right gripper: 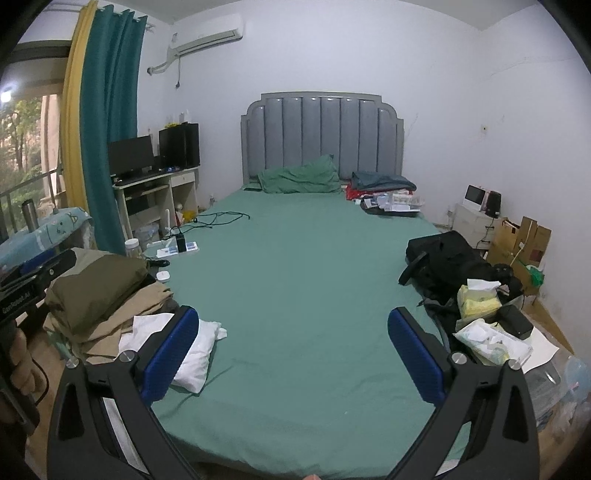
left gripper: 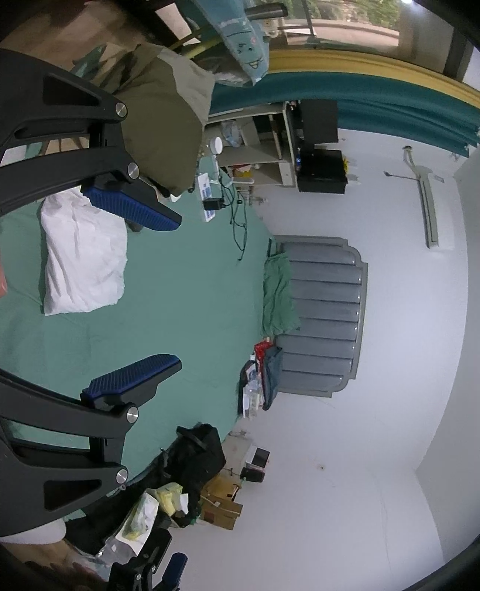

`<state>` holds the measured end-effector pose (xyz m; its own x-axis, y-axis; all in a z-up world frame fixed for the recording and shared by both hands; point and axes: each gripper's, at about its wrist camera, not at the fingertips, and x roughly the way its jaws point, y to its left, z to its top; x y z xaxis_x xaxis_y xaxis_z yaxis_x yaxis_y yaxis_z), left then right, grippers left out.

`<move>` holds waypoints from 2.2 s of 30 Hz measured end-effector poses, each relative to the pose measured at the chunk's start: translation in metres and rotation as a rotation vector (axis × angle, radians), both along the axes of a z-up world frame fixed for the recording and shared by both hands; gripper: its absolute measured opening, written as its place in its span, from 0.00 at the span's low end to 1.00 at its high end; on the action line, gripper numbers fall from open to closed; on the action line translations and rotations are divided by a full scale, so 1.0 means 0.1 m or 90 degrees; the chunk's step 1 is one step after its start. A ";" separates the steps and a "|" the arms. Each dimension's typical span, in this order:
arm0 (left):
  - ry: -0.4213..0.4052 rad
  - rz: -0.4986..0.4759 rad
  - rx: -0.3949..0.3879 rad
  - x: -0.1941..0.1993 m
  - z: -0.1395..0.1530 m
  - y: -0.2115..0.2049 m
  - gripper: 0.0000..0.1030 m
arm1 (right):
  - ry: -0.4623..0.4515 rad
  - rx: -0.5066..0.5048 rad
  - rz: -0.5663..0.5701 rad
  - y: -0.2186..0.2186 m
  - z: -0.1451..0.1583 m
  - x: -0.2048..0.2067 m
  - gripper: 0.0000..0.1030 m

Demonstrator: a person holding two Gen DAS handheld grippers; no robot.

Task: Fold large clothes

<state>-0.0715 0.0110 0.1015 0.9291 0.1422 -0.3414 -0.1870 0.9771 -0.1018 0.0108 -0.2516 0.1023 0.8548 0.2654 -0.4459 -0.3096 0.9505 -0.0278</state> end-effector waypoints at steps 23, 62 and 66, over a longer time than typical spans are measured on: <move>0.011 0.000 -0.003 0.03 -0.06 0.01 0.70 | 0.011 0.001 -0.003 -0.03 -0.05 0.05 0.98; 0.013 -0.003 -0.001 0.05 -0.07 -0.04 0.70 | 0.013 0.002 -0.006 -0.03 -0.06 0.04 0.98; 0.014 -0.003 -0.001 0.05 -0.07 -0.04 0.70 | 0.013 0.002 -0.006 -0.03 -0.06 0.04 0.98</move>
<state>-0.0665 0.0071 0.0945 0.9222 0.1377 -0.3613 -0.1849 0.9777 -0.0993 0.0152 -0.2545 0.0966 0.8481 0.2592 -0.4621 -0.3014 0.9533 -0.0186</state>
